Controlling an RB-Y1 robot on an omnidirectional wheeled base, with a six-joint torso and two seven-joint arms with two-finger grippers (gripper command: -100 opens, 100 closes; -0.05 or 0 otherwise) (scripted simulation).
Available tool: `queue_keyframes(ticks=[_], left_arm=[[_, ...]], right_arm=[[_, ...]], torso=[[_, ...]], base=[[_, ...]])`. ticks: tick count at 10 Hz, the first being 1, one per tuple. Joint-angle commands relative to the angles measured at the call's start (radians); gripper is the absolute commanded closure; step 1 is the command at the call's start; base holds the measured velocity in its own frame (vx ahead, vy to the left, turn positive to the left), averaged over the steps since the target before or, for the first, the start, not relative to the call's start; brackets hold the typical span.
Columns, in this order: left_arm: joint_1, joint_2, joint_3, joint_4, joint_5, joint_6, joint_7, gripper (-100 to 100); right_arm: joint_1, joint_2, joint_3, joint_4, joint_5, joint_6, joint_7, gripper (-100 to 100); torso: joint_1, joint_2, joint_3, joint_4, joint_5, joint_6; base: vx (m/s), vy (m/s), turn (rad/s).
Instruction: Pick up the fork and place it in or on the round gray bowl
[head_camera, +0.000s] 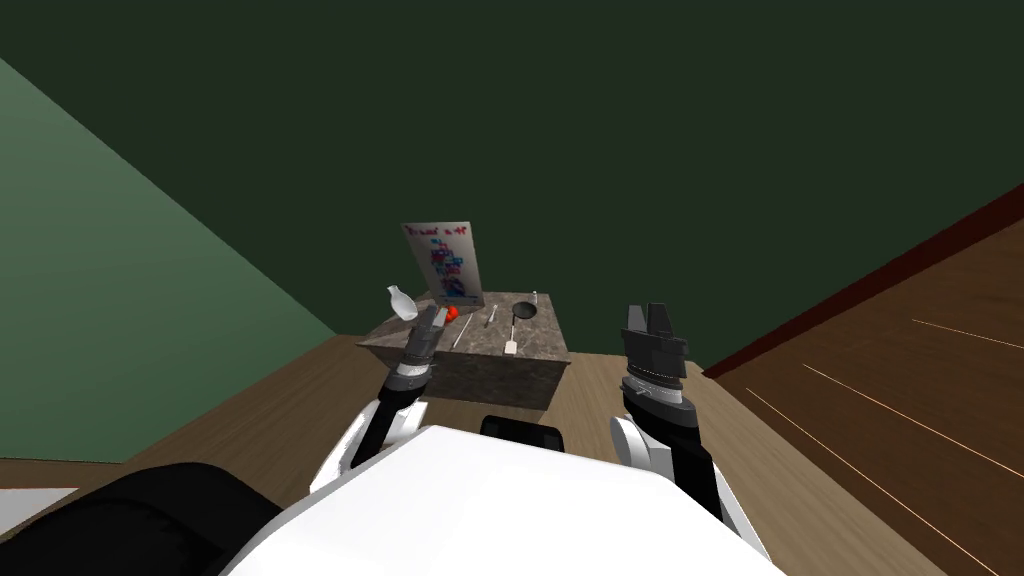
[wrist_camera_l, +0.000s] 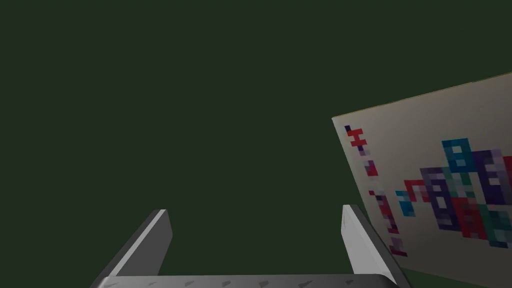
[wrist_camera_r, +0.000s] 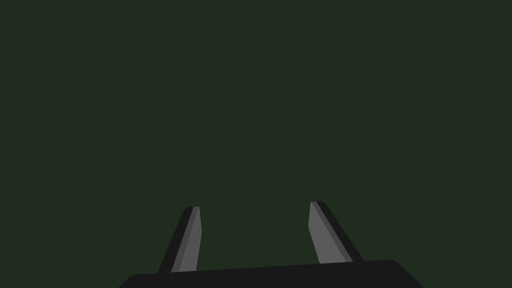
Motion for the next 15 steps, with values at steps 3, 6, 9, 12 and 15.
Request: queue_keyframes(ticks=[3, 6, 9, 12, 15], left_arm=[[0.082, 0.081, 0.059, 0.07, -0.031, -0.04, 0.076, -100], [0.155, 0.152, 0.114, 0.147, -0.061, -0.049, 0.141, -100], [0.205, 0.202, 0.153, 0.204, -0.082, -0.043, 0.184, -100], [0.255, 0.252, 0.191, 0.266, -0.104, -0.026, 0.226, -100], [0.304, 0.304, 0.227, 0.33, -0.126, 0.0, 0.265, -100]], right_arm=[[0.0, 0.0, 0.0, 0.0, 0.0, 0.0, 0.0, 0], [0.0, 0.0, 0.0, 0.0, 0.0, 0.0, 0.0, 0], [0.0, 0.0, 0.0, 0.0, 0.0, 0.0, 0.0, 0], [0.0, 0.0, 0.0, 0.0, 0.0, 0.0, 0.0, 0], [0.0, 0.0, 0.0, 0.0, 0.0, 0.0, 0.0, 0]], torso=[[0.0, 0.0, 0.0, 0.0, 0.0, 0.0], [0.0, -0.001, -0.001, 0.0, 0.0, 0.0], [0.003, -0.002, -0.001, 0.0, 0.001, -0.001], [0.003, -0.003, -0.002, -0.001, 0.001, 0.0], [0.005, -0.004, -0.002, -0.001, 0.001, 0.0]], base=[[-0.062, -0.055, -0.222], [-0.046, -0.053, -0.298], [-0.03, -0.032, -0.254], [-0.015, -0.02, -0.337], [-0.002, -0.009, -0.308]])
